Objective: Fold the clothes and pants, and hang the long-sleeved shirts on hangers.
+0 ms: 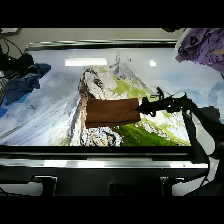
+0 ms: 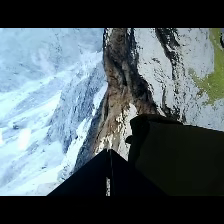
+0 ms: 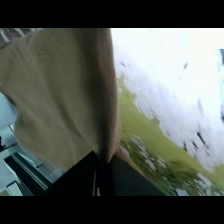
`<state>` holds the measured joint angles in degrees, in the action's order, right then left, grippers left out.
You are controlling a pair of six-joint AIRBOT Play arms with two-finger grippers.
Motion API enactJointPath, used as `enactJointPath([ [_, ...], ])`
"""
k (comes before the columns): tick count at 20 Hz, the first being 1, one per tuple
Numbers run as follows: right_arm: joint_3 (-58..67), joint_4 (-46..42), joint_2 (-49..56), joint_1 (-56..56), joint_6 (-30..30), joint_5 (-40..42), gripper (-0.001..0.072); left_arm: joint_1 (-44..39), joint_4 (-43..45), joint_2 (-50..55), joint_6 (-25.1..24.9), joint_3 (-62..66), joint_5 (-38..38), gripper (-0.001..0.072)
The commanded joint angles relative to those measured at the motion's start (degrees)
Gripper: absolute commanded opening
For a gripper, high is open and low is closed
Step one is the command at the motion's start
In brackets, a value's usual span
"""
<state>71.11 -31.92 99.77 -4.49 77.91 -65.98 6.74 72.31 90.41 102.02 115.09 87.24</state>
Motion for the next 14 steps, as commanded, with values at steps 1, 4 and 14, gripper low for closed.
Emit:
enactJointPath([
  [1,9.9,-1.4,-0.1,-4.0,7.3,0.0,0.0028,0.0,0.0,0.0,0.0,0.0,0.0,0.0016],
  [4,18.8,-6.9,-0.1,-9.2,13.6,-0.1,0.0028,0.0,0.0,0.1,0.0,0.0,0.0,0.0016],
  [14,34.1,-17.2,-1.6,-29.3,24.7,-1.4,0.0027,0.0,0.0,0.3,0.0,0.0,0.9,0.0016],
])
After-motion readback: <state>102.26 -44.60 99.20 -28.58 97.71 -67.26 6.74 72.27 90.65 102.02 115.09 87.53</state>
